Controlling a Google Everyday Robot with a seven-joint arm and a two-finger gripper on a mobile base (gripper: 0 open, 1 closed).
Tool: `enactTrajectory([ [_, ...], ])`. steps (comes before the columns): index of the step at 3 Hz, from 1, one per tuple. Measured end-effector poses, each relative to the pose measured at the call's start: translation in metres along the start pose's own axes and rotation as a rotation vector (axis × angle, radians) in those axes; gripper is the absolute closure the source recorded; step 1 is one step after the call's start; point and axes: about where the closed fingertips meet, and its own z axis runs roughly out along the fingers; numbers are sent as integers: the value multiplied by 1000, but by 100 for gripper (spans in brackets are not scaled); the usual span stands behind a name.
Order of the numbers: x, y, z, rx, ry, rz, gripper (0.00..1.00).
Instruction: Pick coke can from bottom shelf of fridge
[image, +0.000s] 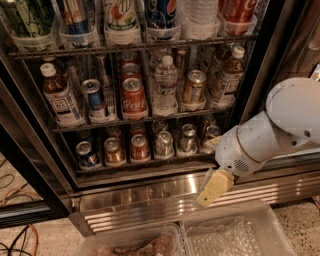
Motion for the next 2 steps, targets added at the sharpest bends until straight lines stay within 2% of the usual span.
enactTrajectory([
  [1,1,-5,25,0,-28,10,0],
  [2,9,-6,63,-5,-96,53,0],
])
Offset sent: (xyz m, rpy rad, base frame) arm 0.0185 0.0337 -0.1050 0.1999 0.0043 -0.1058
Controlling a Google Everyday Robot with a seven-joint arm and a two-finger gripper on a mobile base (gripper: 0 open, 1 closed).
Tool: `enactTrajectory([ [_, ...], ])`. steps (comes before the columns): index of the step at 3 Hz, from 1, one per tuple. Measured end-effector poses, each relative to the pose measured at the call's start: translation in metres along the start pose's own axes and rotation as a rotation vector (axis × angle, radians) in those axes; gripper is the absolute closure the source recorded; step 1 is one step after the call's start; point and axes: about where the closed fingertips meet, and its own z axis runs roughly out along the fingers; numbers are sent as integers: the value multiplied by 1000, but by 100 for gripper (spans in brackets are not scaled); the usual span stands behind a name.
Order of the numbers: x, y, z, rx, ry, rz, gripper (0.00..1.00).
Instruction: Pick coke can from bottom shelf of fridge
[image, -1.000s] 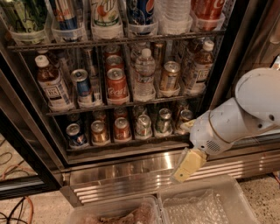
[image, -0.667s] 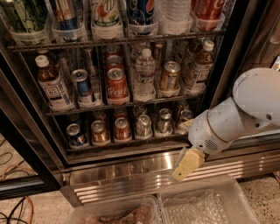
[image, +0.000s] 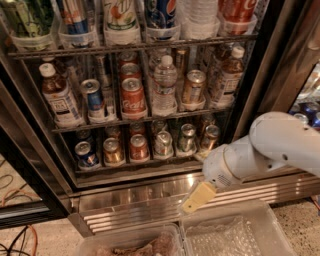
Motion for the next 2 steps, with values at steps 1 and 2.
enactTrajectory([
  [1,7,7,53,-17,-86,56,0],
  [2,-3,6,97,0,-214,116,0],
])
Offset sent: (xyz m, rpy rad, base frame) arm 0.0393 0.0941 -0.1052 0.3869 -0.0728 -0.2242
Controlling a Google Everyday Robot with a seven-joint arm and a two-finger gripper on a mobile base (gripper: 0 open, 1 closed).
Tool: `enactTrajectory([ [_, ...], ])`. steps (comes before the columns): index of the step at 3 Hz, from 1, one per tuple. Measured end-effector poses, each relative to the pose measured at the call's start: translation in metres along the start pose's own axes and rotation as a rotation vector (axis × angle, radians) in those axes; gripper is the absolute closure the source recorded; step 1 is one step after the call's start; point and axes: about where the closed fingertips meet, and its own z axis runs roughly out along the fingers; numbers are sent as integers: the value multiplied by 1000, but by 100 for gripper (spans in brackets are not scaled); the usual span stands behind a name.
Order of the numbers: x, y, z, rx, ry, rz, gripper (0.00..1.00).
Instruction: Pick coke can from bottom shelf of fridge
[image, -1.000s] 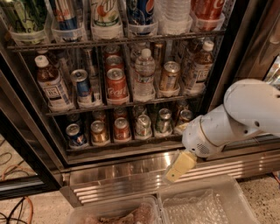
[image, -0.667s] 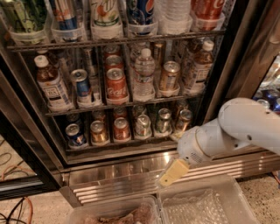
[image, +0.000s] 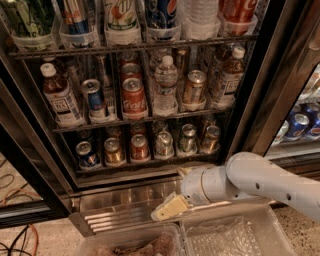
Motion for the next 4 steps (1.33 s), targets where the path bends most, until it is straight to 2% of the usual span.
enactTrajectory([
  [1,-7,-12,6,44,-28,3,0],
  [3,-10,-14,7,57,-39,-18,0],
  [4,-16,-16,16,69,-82,-48,0],
])
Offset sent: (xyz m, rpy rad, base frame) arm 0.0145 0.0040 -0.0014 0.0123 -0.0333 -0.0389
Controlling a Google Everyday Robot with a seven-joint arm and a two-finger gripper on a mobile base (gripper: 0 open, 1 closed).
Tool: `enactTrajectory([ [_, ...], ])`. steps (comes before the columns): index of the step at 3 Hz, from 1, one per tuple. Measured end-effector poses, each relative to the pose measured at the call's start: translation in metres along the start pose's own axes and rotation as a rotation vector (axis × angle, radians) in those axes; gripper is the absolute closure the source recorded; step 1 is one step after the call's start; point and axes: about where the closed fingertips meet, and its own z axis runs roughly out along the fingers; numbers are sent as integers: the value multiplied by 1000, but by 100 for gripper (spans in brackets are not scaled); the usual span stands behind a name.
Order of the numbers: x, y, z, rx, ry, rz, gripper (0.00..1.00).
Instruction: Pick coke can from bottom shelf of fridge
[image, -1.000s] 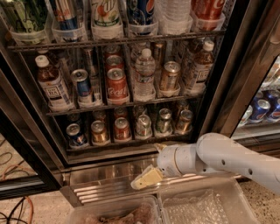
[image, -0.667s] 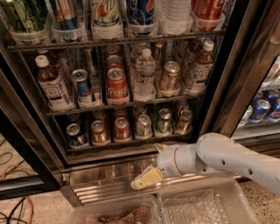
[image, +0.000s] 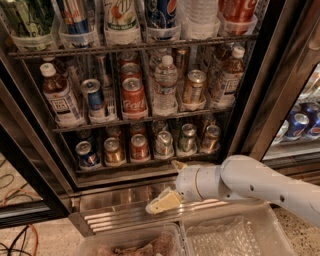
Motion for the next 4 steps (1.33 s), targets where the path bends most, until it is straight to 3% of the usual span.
enactTrajectory([
  [2,-1,5,45,92,-95,-36,0],
  [4,-11,10,70,245,-259,-1,0],
])
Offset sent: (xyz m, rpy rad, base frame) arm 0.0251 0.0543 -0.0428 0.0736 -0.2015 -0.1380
